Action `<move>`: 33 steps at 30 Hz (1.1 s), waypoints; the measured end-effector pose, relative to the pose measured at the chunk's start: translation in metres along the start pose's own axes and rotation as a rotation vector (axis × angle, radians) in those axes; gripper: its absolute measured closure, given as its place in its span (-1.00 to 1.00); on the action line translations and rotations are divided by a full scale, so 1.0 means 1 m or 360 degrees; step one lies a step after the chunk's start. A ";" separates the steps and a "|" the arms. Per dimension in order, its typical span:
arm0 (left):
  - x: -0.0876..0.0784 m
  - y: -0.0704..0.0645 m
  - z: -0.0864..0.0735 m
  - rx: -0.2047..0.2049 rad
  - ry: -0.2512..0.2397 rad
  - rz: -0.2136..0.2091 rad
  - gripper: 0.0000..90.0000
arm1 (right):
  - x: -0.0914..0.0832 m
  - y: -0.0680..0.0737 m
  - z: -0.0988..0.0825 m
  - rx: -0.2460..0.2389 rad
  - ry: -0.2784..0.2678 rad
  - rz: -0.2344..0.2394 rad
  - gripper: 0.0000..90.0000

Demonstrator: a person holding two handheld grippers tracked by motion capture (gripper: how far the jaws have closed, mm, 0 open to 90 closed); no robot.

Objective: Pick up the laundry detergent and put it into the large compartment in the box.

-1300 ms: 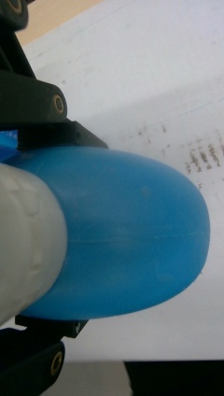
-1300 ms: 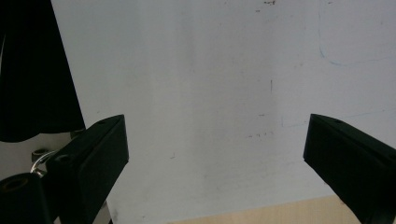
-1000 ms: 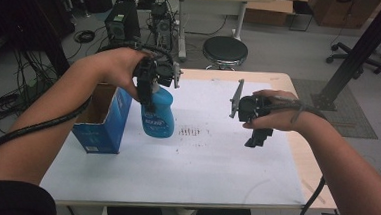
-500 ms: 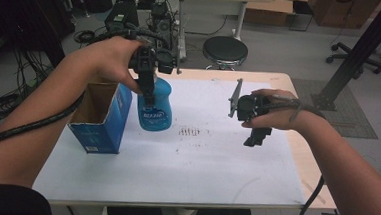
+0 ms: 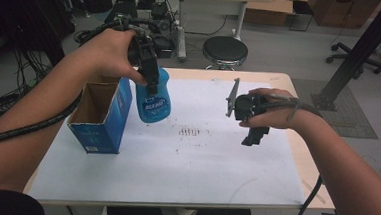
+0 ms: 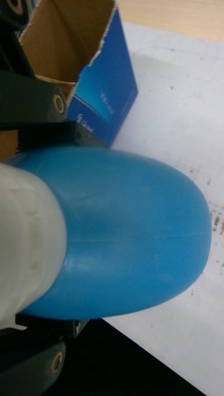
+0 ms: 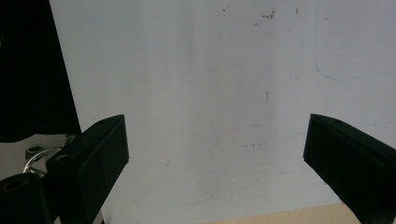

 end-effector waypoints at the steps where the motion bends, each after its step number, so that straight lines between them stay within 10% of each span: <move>1: -0.001 0.000 0.000 -0.0007 0.0004 0.0005 -0.15 | 0.000 0.000 0.000 -0.0004 0.0001 0.0003 -0.86; 24: -0.029 0.020 -0.023 -0.0638 -0.0049 0.0066 -0.15 | 0.001 -0.002 0.011 -0.0065 -0.0030 -0.0013 -0.86; 33: -0.046 0.034 -0.040 -0.0750 -0.0046 0.0100 -0.15 | 0.001 -0.003 0.010 -0.0052 -0.0021 -0.0015 -0.85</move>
Point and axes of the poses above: each handheld gripper's, and its own axes: x roughly forward along the jaws, z roughly out of its top, y roughly to its left, the point moved 4 cm from there along x, roughly forward along the jaws, and after that the axes turned 11 degrees about x, right-handed, at the moved point
